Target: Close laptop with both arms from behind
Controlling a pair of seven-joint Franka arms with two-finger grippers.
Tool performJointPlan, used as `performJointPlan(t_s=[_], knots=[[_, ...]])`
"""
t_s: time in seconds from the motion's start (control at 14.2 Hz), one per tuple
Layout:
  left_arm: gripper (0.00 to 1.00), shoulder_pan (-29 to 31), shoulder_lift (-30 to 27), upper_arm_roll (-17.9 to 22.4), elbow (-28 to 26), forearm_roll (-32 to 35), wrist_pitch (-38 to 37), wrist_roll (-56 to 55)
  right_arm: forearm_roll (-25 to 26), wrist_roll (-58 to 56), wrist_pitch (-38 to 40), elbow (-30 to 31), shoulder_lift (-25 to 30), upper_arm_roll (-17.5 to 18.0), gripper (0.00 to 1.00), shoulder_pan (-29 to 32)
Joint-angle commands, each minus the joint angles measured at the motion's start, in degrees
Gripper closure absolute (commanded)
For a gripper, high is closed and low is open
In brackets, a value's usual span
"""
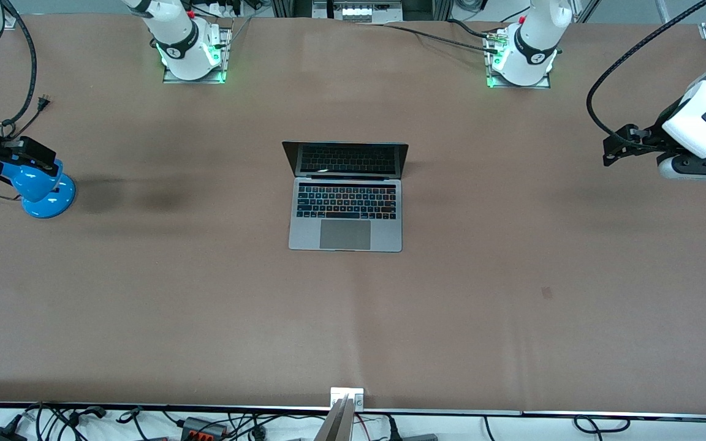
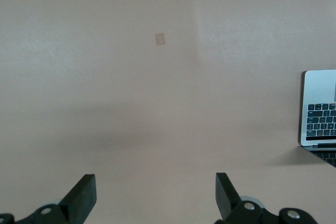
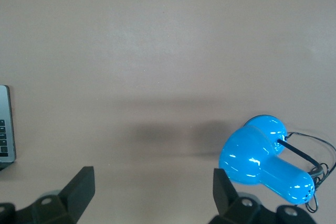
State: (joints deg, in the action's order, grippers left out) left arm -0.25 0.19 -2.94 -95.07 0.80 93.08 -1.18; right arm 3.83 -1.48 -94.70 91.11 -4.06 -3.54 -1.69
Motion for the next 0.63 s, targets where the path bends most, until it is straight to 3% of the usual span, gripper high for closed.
performJointPlan(t_s=[0.0, 0.56], knots=[[0.00, 0.2, 0.7, -0.1, 1.5, -0.4, -0.5, 0.8, -0.7, 0.0, 0.0, 1.3, 1.2, -0.1, 0.00, 0.1], [0.00, 0.0, 1.0, -0.1, 1.5, -0.5, -0.9, 0.8, -0.9, -0.2, 0.9, 1.5, -0.2, 0.4, 0.00, -1.8]])
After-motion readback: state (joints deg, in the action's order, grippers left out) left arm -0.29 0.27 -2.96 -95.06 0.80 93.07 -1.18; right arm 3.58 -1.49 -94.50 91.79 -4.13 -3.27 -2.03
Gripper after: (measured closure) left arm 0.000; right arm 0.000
